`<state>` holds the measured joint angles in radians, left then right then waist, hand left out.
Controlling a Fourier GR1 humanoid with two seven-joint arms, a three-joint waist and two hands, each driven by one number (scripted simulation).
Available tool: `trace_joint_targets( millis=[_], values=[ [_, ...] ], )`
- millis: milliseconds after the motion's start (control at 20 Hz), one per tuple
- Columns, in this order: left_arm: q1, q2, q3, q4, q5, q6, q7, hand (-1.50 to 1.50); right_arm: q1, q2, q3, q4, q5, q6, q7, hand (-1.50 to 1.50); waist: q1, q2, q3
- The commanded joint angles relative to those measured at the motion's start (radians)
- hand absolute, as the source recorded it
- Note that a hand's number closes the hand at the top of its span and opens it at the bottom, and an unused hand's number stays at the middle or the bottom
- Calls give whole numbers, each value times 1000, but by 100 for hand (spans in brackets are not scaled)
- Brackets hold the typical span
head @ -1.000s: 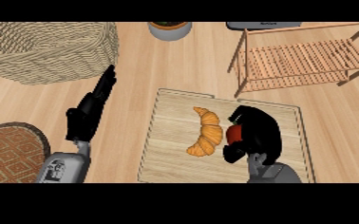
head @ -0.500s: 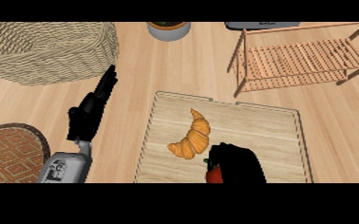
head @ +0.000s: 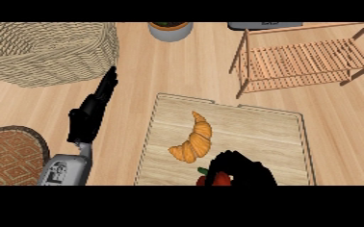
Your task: Pick the bell pepper from the tray and place it in the tiered shelf
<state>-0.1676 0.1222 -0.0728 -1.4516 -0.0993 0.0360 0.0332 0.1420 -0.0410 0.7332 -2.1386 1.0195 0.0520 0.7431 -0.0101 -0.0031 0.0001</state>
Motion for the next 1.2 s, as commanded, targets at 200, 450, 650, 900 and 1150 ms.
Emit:
trace_joint_targets(
  millis=[200,450,650,900,1150],
  values=[
    [6,11,5,-21,-9,-8,13,0,-39,22,35,-371,88,104,185,150,2,-2,-1],
    [7,-6,6,66,-17,-10,-62,0,-229,41,-51,-368,179,193,310,150,1,1,-2],
    [9,6,6,6,-1,-30,1,0,-394,41,-173,-390,143,262,364,150,7,-1,-2],
    [18,8,24,-24,13,-27,6,0,-559,28,-382,-387,124,353,360,150,6,-3,-2],
    [34,-8,-6,-44,-18,-17,28,0,-812,40,-568,-291,37,477,373,150,11,-2,-1]
  ],
)
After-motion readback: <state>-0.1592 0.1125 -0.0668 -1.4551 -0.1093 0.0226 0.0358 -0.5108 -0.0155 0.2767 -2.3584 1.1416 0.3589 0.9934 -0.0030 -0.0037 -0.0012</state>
